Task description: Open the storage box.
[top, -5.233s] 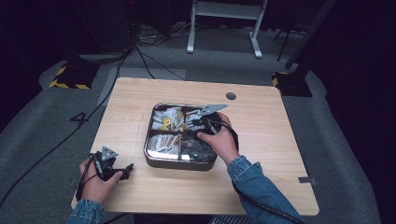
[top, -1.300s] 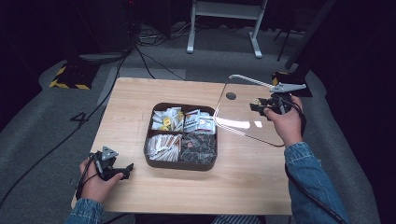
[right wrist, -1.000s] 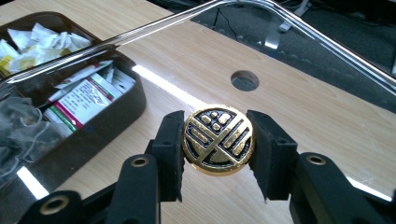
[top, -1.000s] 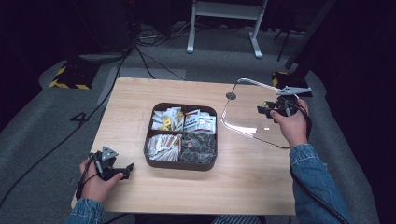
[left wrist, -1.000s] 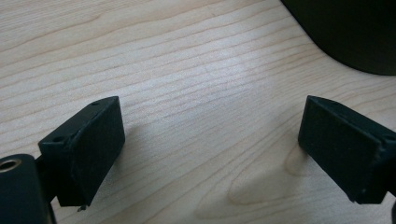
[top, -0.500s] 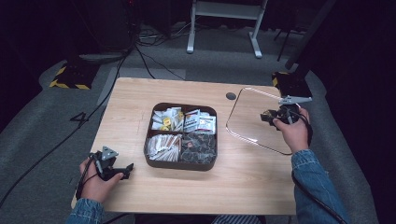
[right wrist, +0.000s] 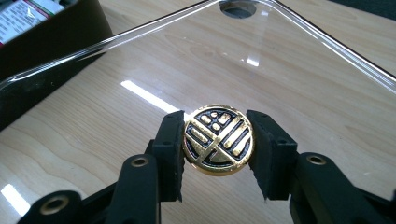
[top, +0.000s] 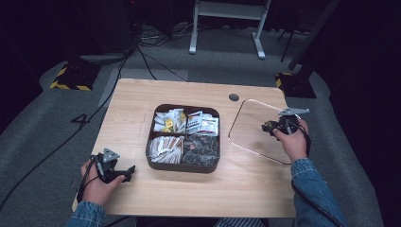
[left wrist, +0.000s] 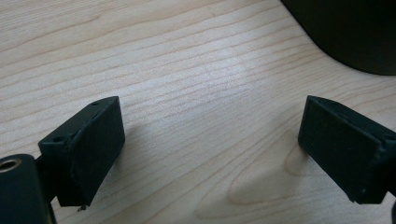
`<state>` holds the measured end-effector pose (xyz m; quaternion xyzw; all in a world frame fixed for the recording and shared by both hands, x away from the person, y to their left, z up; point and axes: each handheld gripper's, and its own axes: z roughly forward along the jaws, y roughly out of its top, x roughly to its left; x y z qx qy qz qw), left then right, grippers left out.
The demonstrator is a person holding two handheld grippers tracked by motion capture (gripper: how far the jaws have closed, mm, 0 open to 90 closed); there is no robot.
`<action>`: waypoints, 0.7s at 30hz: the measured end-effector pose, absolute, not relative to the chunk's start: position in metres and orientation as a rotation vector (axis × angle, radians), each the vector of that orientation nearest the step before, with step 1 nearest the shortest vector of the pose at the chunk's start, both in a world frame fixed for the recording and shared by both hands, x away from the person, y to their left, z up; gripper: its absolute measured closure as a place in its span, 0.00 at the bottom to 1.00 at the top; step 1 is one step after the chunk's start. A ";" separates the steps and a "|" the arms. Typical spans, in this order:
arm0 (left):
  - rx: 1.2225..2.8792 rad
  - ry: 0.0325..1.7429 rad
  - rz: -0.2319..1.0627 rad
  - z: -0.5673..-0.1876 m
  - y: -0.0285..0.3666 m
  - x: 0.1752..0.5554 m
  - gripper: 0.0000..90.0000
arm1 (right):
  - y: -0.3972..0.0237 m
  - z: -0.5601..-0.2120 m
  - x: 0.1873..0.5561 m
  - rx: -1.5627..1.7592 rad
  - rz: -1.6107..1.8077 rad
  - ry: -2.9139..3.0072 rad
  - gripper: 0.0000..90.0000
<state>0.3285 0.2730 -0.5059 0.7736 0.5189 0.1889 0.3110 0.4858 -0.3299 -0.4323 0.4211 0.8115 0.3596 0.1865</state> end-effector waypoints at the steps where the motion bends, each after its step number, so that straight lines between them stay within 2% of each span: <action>1: 2.042 1.370 0.499 -0.506 0.273 0.328 0.08 | -0.329 -0.436 0.485 1.191 1.011 2.283 0.65; 21: 2.042 1.370 0.499 -0.506 0.273 0.328 0.08 | -0.332 -0.479 0.479 1.256 1.044 2.271 0.65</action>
